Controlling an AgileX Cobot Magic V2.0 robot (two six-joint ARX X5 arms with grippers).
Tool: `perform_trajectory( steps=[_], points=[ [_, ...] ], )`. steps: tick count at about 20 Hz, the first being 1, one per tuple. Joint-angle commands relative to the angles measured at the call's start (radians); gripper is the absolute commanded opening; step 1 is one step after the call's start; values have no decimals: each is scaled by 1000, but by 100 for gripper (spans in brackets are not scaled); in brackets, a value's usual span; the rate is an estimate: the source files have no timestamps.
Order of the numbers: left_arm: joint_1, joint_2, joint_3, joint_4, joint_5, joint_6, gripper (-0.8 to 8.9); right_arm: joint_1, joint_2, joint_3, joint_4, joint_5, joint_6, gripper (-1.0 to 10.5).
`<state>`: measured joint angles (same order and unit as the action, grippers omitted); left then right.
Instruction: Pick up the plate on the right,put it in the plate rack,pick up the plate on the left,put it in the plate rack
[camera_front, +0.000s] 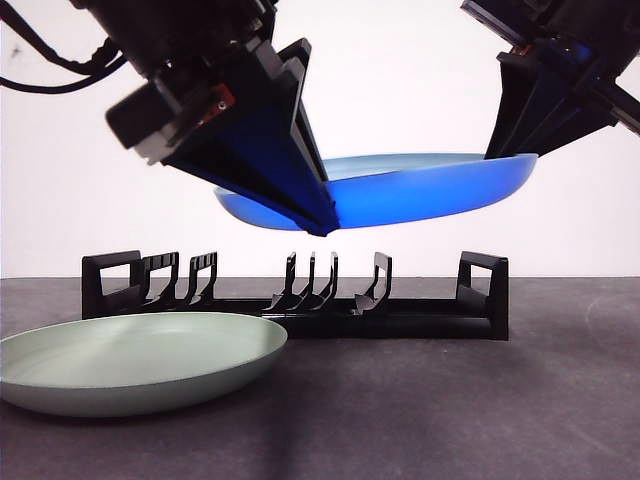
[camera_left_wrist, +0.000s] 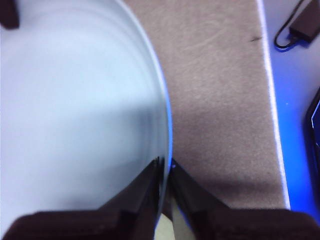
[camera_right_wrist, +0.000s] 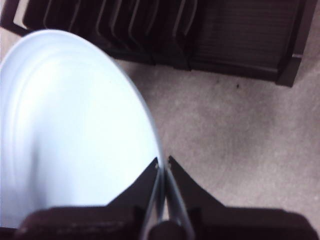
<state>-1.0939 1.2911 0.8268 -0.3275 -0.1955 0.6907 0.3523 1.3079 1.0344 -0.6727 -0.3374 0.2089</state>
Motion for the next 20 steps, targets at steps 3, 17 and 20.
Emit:
perform_trajectory(
  steps=[3,17,20],
  points=[
    [4,2,0,13,-5,-36,-9,-8,-23,11,16,5,-1,115],
    [156,-116,0,253,82,-595,-9,-58,-177,55,246,191,8,220],
    [307,-165,1,322,246,-686,-9,-59,-177,55,245,190,8,219]
  ],
)
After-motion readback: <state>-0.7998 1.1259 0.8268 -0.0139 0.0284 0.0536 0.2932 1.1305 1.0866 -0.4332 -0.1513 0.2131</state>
